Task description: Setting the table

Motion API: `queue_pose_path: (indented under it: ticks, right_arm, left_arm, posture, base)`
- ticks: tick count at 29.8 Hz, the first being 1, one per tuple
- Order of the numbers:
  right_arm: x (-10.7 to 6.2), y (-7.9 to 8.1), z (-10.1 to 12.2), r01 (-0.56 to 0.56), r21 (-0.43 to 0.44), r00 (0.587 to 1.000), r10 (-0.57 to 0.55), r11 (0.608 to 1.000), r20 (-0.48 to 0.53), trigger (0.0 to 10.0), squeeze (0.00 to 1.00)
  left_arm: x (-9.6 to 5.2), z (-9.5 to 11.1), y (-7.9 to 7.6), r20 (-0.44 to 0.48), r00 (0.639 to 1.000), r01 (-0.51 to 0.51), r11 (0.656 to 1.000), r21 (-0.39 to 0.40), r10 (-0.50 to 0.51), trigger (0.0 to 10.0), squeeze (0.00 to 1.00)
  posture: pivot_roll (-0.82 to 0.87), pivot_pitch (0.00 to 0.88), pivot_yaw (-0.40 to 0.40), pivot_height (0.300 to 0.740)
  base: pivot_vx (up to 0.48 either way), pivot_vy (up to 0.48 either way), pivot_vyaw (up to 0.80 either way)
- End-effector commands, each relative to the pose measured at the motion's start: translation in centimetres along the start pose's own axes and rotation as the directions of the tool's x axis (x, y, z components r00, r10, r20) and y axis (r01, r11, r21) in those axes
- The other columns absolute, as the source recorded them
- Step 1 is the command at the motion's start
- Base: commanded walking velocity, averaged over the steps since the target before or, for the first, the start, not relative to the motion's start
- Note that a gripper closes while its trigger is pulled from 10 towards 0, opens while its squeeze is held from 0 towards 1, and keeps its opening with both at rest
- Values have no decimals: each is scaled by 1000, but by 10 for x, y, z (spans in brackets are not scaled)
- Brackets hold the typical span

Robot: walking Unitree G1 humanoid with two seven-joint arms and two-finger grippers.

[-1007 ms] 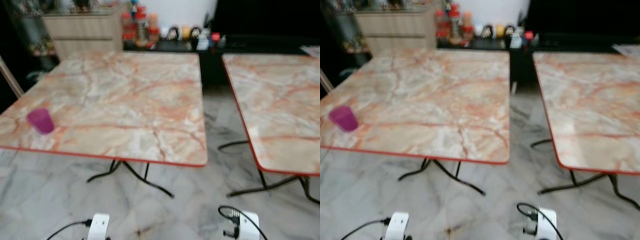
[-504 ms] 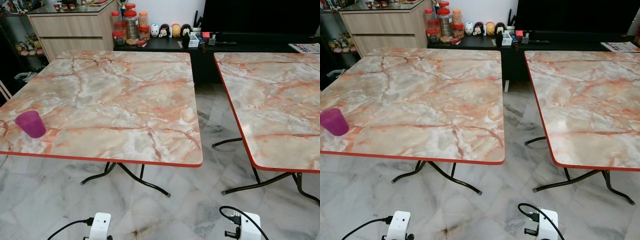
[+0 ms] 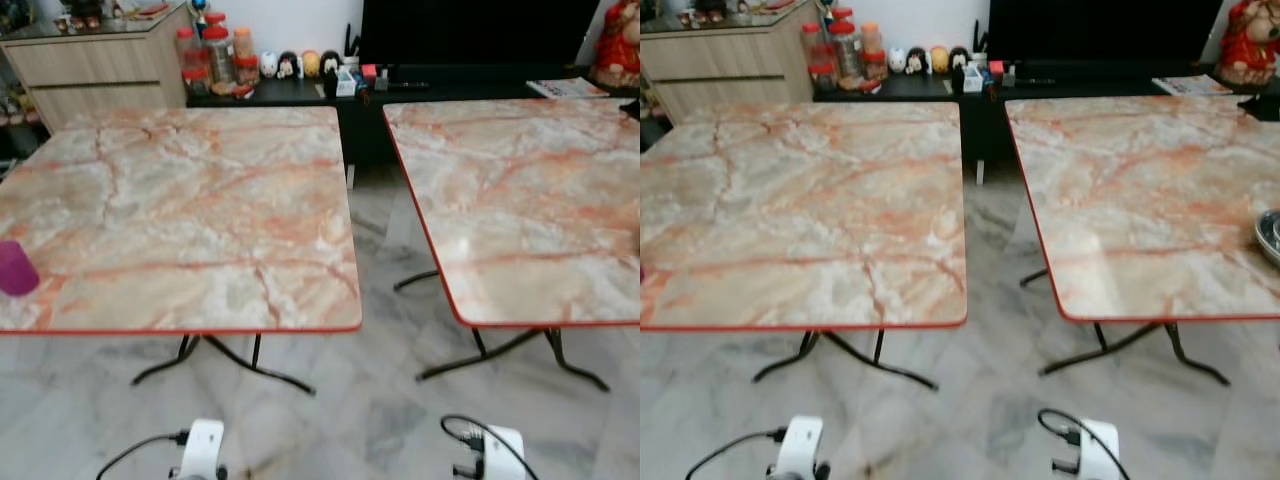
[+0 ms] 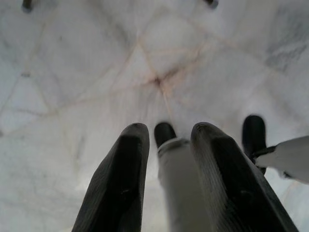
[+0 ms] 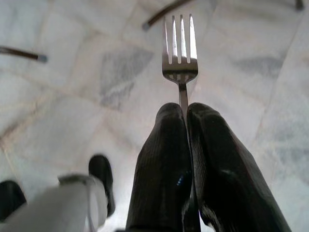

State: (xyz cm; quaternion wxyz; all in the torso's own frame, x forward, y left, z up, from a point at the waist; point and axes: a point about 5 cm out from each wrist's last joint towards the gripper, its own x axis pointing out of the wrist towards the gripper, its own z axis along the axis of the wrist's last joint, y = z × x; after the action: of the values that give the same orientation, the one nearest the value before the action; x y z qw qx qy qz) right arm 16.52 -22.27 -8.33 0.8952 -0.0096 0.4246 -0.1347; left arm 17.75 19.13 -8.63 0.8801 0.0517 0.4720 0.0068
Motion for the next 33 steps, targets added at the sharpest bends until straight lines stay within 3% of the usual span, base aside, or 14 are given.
queue_pose_path:
  ticks: [1,33]
  right_arm:
    - [0,5,-1,-17,-14,1000,17,1000,-6,10000,0]
    - [0,-1,2,9,-10,1000,-9,1000,16,10000,0]
  left_arm:
    - [-1,-4,5,-14,1000,-16,1000,-1,16,10000,0]
    - [0,-2,-4,-13,1000,4,1000,3,-4,10000,0]
  posture:
    - [-52,0,-7,740]
    - [-90,0,-4,740]
  base:
    - [0,-405,0]
    - [0,-403,0]
